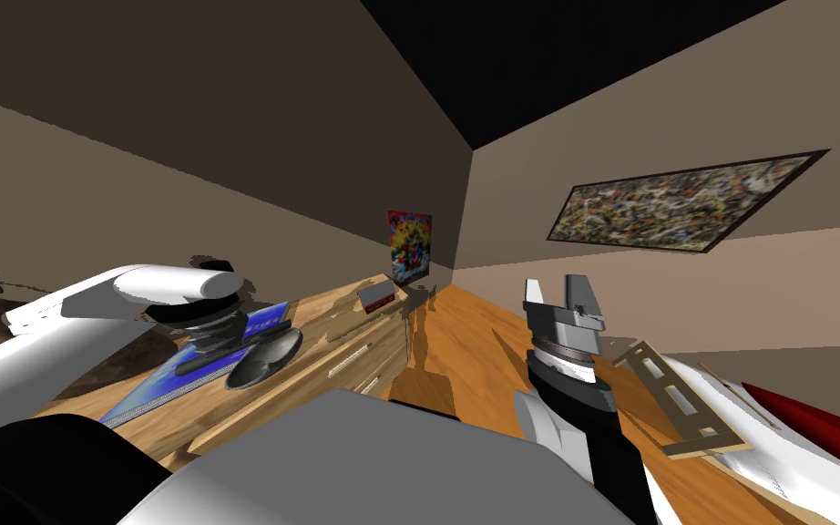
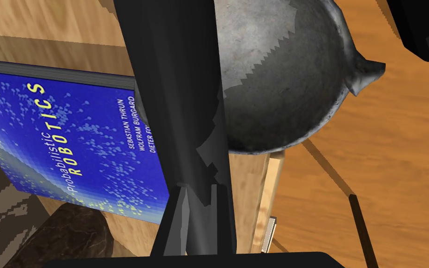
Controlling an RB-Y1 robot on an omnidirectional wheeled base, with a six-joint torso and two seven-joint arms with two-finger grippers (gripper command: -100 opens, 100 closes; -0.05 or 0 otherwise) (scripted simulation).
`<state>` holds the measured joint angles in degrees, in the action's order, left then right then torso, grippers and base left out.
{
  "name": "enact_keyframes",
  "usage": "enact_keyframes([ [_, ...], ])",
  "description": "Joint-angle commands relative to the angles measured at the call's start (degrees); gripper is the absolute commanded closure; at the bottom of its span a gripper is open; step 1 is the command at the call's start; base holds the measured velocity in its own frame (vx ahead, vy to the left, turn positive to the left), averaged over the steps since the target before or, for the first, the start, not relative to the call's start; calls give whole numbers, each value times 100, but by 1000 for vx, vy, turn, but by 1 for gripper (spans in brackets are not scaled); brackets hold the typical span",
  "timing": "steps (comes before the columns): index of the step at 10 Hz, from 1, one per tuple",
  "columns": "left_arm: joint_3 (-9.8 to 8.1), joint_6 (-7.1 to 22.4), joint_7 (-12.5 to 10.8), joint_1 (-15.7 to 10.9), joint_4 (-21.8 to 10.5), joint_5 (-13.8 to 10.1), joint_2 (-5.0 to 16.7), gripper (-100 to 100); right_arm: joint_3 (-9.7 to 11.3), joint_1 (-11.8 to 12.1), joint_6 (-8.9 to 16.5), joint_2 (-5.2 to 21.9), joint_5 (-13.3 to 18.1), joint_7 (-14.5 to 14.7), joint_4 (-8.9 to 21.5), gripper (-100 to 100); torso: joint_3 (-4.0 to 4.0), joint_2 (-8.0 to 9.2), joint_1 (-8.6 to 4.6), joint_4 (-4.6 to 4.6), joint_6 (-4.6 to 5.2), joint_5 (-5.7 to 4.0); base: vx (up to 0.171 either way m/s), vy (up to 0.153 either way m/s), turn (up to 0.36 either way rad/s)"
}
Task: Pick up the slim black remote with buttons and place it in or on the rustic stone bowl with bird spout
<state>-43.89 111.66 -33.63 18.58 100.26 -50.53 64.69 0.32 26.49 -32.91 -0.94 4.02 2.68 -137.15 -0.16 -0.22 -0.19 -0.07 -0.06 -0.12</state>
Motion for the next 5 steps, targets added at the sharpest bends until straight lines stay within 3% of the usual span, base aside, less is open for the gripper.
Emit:
enact_keyframes([
  [1,6,174,-1,10,3,-5,10,100,0,0,0,0,0,0,0,0,0,0,0,0,0,0,32,-30,4],
  [2,0,312,-4,15,7,-15,25,100,0,0,0,0,0,0,0,0,2,5,7,0,-1,2,18,-21,2],
  [3,-13,211,19,18,-18,-12,23,100,0,0,0,0,0,0,0,0,5,10,12,0,0,3,7,-10,4],
  [4,-13,239,16,18,-19,-13,24,-100,0,0,0,0,0,0,0,0,6,13,17,1,2,4,0,0,0],
  [5,-13,236,16,18,-19,-12,23,-100,0,-1,0,0,0,0,0,0,8,15,21,2,2,5,0,0,0],
])
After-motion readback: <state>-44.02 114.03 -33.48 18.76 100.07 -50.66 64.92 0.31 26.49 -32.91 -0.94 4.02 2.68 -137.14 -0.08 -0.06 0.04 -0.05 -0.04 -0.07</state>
